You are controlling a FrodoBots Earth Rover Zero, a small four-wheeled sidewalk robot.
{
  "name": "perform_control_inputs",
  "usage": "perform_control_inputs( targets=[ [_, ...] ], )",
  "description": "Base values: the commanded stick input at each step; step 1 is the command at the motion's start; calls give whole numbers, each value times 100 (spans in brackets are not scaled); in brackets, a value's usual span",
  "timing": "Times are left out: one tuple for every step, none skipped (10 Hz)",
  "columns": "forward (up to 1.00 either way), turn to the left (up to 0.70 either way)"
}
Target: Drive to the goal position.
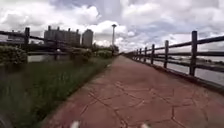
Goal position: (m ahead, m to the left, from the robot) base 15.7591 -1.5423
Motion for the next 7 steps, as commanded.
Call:
perform_control_inputs(
  targets=[
    [100, -27],
    [100, -27],
    [100, -27],
    [100, -26],
    [100, 0],
    [100, 0],
    [100, 0]
  ],
)
